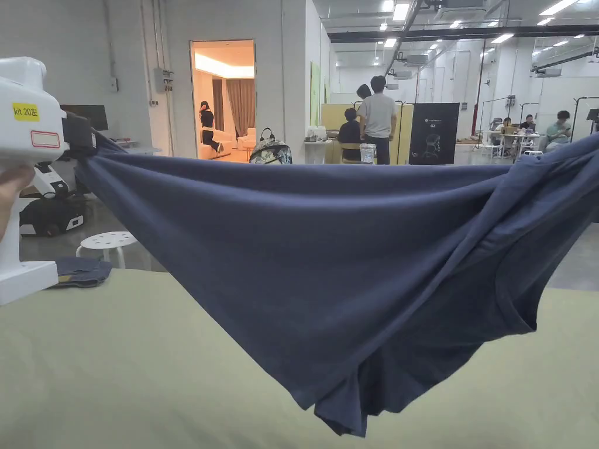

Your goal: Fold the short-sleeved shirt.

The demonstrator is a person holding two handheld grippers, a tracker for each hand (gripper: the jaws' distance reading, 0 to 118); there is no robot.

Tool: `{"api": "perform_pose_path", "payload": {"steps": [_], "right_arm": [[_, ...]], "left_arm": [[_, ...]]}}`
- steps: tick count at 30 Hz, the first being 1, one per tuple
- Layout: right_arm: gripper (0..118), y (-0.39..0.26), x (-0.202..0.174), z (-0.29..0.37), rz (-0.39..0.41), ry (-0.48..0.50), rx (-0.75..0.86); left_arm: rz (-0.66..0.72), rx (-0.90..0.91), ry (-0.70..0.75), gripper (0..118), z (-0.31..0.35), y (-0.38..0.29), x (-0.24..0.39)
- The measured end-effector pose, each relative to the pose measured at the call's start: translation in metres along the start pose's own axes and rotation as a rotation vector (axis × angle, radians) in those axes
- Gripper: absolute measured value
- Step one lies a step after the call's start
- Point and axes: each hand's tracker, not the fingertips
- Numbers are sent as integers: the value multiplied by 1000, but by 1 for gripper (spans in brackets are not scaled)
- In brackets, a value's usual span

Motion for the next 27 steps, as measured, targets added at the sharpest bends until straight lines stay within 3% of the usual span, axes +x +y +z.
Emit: {"api": "perform_pose_path", "payload": {"steps": [1,2,5,9,14,21,26,27], "right_arm": [[5,1,1,-8,-2,-1,0],[5,-5,-3,7,-25,-84,-11],[5,-16,-11,-1,-2,-72,-39],[5,-42,-8,-23,-52,-66,-105],[5,-97,-21,-4,-31,-27,-161],[5,-254,21,67,-42,87,-354],[5,-358,43,178,-147,82,-468],[5,-375,48,201,-161,42,-474]], "left_arm": [[-3,-10,1,0,-3,0,0],[8,-13,-6,0,-7,-2,-1],[6,-35,7,0,-20,-12,3],[19,-55,-4,0,-30,-35,8],[52,-159,-49,0,-30,-100,6],[276,-367,-213,0,43,-265,-23],[431,-443,-191,0,136,-366,-53],[470,-521,-196,0,156,-381,-56]]}}
